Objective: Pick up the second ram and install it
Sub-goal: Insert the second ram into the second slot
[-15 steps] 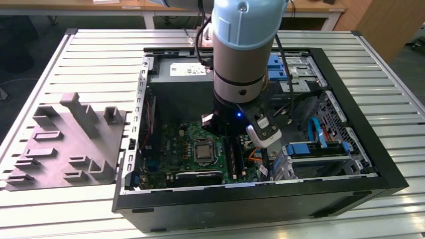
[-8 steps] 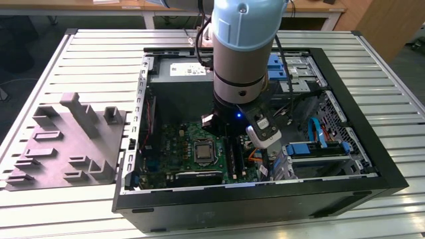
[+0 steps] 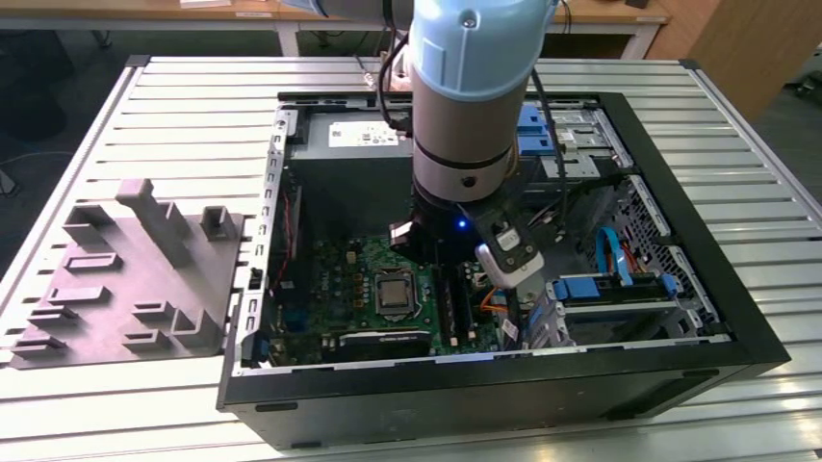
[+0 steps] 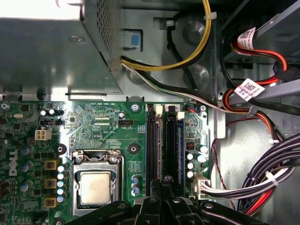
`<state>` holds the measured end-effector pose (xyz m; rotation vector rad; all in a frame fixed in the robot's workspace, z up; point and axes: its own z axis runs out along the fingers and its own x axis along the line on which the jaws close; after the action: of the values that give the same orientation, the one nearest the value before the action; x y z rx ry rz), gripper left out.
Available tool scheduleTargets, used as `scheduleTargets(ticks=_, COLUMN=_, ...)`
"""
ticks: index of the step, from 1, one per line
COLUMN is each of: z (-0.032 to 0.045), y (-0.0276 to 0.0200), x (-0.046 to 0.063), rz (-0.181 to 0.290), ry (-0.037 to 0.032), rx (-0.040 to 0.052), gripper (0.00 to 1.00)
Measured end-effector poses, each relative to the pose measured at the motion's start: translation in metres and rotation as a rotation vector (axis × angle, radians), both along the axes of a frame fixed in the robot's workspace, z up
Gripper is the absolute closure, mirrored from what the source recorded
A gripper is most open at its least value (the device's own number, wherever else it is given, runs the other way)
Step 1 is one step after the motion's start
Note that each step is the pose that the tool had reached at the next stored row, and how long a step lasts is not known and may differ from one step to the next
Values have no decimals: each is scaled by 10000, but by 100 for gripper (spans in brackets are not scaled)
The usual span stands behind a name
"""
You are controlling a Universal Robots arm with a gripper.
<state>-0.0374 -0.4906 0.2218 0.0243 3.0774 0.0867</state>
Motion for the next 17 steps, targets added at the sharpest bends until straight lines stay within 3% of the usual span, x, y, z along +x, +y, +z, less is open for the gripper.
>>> scheduleTargets(ticks=17, z=-48, y=0, x=0, rz=0, ry=-1, rx=-2, gripper=88)
